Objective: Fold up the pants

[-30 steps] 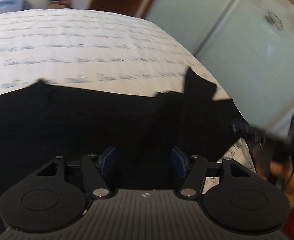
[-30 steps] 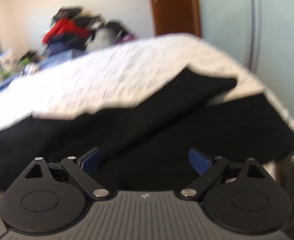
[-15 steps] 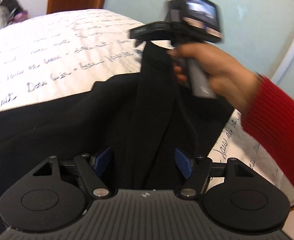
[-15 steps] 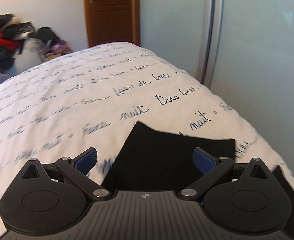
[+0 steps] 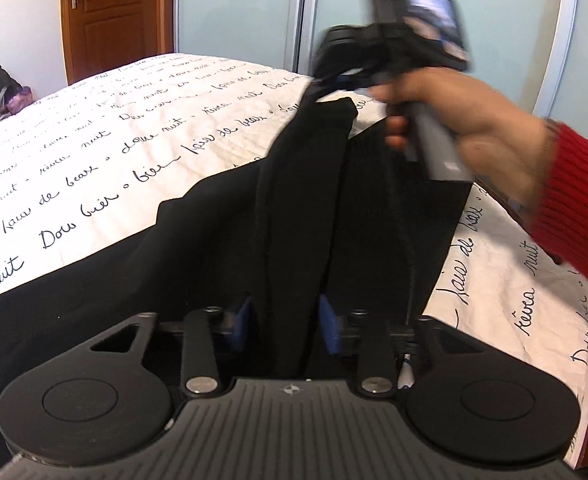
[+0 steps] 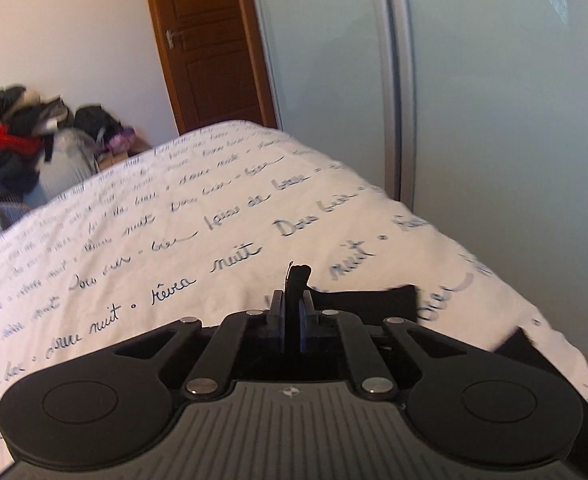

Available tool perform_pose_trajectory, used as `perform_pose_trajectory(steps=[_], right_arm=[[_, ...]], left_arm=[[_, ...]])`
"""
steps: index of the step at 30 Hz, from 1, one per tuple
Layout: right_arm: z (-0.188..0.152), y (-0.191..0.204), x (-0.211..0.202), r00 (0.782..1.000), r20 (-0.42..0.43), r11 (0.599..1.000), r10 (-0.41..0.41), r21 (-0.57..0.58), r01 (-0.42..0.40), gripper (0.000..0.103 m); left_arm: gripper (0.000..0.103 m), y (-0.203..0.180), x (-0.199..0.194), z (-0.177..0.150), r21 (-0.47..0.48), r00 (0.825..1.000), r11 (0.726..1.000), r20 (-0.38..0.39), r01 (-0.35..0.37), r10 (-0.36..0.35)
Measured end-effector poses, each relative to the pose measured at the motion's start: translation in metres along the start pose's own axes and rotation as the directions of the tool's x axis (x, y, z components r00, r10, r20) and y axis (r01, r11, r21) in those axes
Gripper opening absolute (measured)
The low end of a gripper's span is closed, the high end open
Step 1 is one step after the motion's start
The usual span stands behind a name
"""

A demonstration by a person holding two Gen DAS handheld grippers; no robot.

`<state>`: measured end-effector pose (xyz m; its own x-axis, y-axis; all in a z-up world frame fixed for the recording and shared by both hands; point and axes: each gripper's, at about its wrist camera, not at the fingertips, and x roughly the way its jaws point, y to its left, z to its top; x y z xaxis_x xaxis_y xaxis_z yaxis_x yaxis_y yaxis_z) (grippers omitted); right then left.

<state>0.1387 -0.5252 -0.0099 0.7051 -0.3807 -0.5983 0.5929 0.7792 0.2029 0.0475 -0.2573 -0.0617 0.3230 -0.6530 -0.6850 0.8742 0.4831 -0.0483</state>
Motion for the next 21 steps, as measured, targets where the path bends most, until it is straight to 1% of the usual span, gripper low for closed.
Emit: perform_pose_trajectory(steps=[3, 6, 8, 11, 13, 16, 17, 19, 21], right_arm=[[-0.007, -0.030, -0.024, 1.000, 0.017, 0.996, 0.024, 0.080, -0.025, 0.006], [-0.018, -0.059, -0.044, 0.999, 0.027, 0.989, 0.027, 0.145, -0.031, 0.006], [-0.027, -0.079, -0.051, 0.999, 0.018, 0.977, 0.039, 0.210, -0.042, 0.007], [-0.040, -0.106, -0.052, 0.997, -0.009, 0.943, 0.079, 0.325, -0.072, 0.007], [-0.047, -0.119, -0.048, 0.993, -0.024, 0.915, 0.119, 0.391, -0.101, 0.007], [-0.055, -0.135, -0.037, 0.979, -0.017, 0.844, 0.201, 0.510, -0.164, 0.008], [-0.056, -0.137, -0.034, 0.975, -0.013, 0.828, 0.220, 0.531, -0.180, 0.008], [-0.056, -0.136, -0.028, 0.969, -0.003, 0.816, 0.245, 0.541, -0.205, 0.009], [-0.055, -0.132, -0.021, 0.967, -0.001, 0.816, 0.254, 0.536, -0.214, 0.009]], left_arm=[[0.020, -0.003, -0.003, -0.001, 0.001, 1.000, 1.000, 0.003, -0.008, 0.008], [0.017, -0.010, -0.005, -0.002, 0.025, 1.000, 0.999, 0.007, -0.023, 0.023], [0.017, -0.014, -0.005, -0.003, 0.049, 0.999, 0.998, 0.007, -0.032, 0.031], [0.018, -0.018, -0.002, -0.004, 0.074, 0.999, 0.996, 0.003, -0.050, 0.050], [0.018, -0.019, 0.000, -0.003, 0.082, 0.998, 0.995, 0.000, -0.056, 0.056], [0.020, -0.019, 0.002, -0.001, 0.092, 0.998, 0.994, -0.006, -0.061, 0.062], [0.021, -0.019, 0.003, 0.000, 0.096, 0.998, 0.993, -0.007, -0.064, 0.065], [0.022, -0.021, 0.004, 0.000, 0.109, 0.998, 0.992, -0.009, -0.065, 0.067], [0.024, -0.023, 0.004, 0.000, 0.124, 0.998, 0.990, 0.000, -0.068, 0.068]])
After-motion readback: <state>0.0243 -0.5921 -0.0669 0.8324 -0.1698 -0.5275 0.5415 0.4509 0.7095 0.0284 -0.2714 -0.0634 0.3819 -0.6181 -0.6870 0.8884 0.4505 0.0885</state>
